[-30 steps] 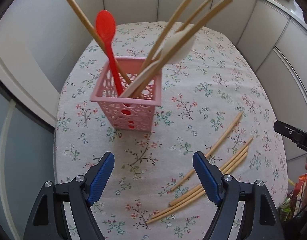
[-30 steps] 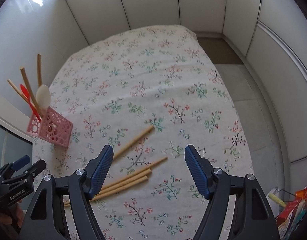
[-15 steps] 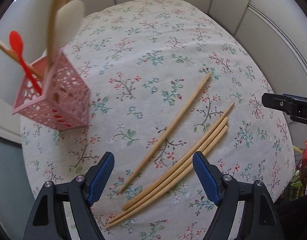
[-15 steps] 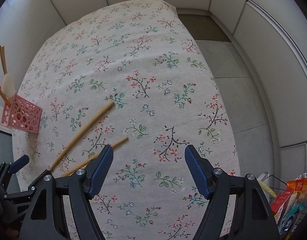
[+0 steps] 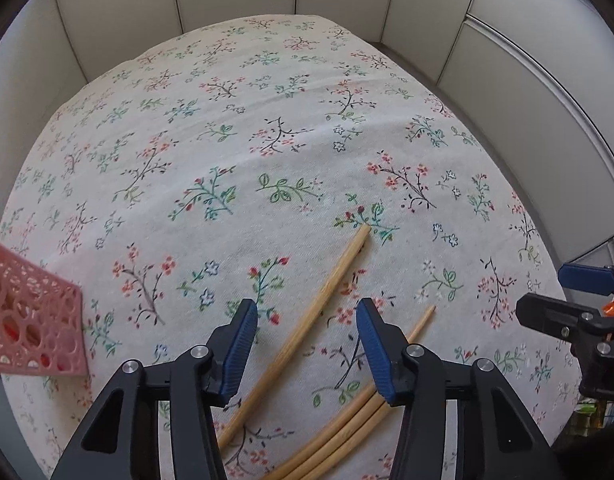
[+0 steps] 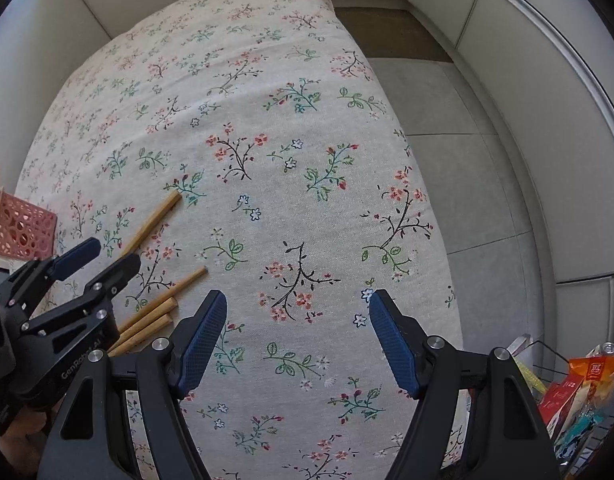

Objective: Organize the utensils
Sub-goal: 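Move both open tools back to the loose chopsticks on the cloth, then lower the left tool onto a chopstick and close on it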

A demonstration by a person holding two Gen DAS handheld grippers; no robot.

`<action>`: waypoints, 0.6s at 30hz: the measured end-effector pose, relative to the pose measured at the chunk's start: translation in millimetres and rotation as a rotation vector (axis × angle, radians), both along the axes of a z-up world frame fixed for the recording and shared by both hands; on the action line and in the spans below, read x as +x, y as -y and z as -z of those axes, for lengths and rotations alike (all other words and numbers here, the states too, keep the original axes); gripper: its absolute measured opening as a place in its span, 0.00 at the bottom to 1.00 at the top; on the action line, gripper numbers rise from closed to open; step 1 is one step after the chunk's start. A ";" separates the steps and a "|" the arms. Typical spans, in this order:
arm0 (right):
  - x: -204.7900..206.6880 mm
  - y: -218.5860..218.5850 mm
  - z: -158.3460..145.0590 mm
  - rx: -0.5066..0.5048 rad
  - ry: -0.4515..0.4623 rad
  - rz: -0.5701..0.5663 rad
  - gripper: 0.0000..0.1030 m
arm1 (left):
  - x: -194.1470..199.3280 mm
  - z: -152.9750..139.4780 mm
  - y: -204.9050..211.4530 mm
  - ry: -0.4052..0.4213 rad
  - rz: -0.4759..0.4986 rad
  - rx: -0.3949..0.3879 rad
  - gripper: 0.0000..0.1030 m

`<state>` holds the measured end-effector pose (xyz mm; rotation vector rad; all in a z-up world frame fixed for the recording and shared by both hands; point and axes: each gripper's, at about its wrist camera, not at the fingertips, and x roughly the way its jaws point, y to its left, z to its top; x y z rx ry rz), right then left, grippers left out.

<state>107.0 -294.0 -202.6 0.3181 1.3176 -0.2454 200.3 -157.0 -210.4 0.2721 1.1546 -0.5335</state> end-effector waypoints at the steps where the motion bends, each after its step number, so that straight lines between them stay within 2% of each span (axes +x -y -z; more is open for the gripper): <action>1: 0.3 1.6 1.3 0.007 -0.004 0.002 0.74 | 2.4 2.6 3.1 0.000 0.004 -0.005 0.48; 5: 1.9 3.8 1.4 0.022 -0.003 0.001 0.74 | 4.6 7.2 13.7 0.040 0.015 0.020 0.43; 7: 2.2 3.0 1.0 0.025 -0.001 -0.004 0.74 | 4.0 7.8 17.2 0.062 0.016 0.046 0.35; 9: 1.7 2.3 0.9 0.028 -0.001 -0.006 0.74 | 3.5 7.0 16.8 0.064 0.016 0.051 0.16; 18: 3.9 -5.7 1.9 0.021 -0.005 -0.015 0.74 | -1.9 4.0 -17.8 -0.007 -0.087 0.100 0.10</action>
